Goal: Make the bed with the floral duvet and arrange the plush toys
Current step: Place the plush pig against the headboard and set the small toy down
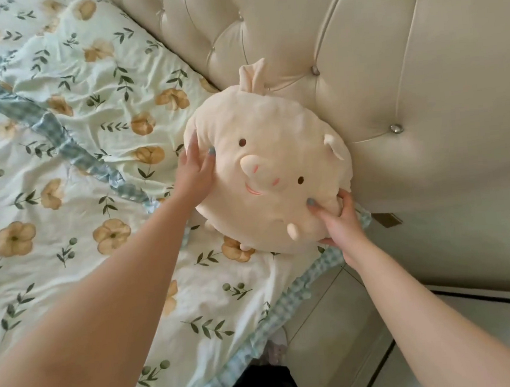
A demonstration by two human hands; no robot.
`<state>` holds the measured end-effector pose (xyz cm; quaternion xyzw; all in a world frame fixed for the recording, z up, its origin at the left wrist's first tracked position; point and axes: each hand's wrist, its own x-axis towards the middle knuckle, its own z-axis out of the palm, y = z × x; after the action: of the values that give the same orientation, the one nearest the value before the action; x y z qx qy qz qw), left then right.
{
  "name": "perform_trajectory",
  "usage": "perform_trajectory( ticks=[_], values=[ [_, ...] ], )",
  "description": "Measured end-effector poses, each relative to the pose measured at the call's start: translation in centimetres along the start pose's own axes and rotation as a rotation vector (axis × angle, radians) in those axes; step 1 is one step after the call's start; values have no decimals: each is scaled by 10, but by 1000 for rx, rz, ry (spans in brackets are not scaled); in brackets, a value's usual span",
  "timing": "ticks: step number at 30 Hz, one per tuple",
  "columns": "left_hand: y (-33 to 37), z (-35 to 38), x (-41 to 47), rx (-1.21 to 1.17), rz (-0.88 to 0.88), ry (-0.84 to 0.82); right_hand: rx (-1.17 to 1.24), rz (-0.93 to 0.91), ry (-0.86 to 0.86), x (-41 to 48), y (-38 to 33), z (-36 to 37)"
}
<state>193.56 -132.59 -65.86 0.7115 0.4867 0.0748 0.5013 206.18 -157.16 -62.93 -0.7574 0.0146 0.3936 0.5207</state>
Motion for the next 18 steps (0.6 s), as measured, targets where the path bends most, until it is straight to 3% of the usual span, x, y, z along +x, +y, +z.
perform_trajectory(
  ticks=[7,11,14,18],
  values=[
    [-28,3,-51,-21,-153,160,43,-162,112,-20,25,7],
    [-56,10,-97,38,-110,28,27,-6,225,-53,49,22],
    [-82,-1,-131,-23,-152,-24,13,110,163,-72,65,43],
    [-131,-34,-183,-123,-273,6,-265,86,-4,-103,95,86]
  ],
)
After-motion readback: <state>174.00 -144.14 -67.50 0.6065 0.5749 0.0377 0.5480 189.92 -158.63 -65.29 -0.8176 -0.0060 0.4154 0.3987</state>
